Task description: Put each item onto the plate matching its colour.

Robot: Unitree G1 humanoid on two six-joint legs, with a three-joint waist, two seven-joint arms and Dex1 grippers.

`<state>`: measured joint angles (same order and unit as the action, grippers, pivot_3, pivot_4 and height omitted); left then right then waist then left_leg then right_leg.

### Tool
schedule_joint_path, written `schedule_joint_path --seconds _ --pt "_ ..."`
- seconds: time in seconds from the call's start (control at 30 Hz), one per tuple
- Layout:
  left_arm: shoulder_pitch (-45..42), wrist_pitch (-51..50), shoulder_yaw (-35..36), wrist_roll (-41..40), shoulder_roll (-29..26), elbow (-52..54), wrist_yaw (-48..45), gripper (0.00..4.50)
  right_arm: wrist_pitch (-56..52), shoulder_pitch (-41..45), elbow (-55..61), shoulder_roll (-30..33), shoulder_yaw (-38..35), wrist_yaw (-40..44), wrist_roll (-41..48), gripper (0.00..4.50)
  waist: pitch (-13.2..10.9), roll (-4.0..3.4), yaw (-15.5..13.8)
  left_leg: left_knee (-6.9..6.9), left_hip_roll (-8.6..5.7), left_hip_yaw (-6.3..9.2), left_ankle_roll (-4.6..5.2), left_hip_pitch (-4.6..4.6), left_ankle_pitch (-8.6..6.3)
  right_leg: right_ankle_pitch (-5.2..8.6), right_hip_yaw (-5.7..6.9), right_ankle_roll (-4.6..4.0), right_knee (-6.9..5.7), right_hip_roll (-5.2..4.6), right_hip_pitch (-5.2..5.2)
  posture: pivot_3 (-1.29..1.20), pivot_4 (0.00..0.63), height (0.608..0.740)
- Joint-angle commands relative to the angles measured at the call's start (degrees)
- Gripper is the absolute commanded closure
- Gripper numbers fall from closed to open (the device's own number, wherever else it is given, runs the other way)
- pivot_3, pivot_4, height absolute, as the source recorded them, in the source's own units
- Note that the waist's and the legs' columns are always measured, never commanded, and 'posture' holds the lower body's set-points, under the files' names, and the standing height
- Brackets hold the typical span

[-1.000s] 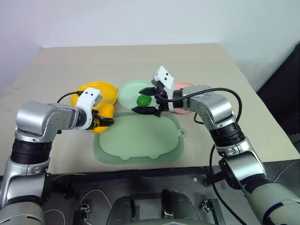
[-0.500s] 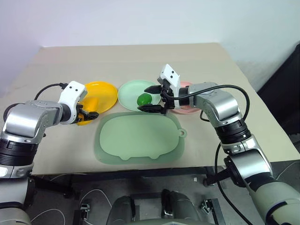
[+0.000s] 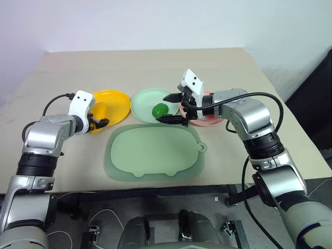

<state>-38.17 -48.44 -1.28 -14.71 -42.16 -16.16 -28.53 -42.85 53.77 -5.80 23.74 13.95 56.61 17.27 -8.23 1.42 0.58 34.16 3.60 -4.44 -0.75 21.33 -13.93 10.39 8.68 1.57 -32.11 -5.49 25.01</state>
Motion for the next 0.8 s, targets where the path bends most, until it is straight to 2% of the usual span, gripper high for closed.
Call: schedule_joint_path --seconds 0.03,0.8 --pt "-2.15 3.65 1.38 2.25 0.98 -3.06 1.06 0.94 -0.26 0.95 2.74 0.56 -2.07 -0.32 1.14 0.00 0.00 0.00 0.01 0.01 0.00 0.00 0.00 -0.01 0.00 0.00 0.00 0.00 -0.02 0.00 -0.01 0.00 0.150 0.740" --pt "-17.98 20.91 2.27 8.79 7.30 -31.80 2.93 0.94 -2.47 -0.94 5.89 0.77 -2.39 -2.75 2.11 0.00 0.02 0.04 0.05 0.03 0.02 -0.04 0.13 -0.02 0.08 -0.09 0.02 0.14 -0.05 0.01 -0.02 0.00 0.150 0.740"
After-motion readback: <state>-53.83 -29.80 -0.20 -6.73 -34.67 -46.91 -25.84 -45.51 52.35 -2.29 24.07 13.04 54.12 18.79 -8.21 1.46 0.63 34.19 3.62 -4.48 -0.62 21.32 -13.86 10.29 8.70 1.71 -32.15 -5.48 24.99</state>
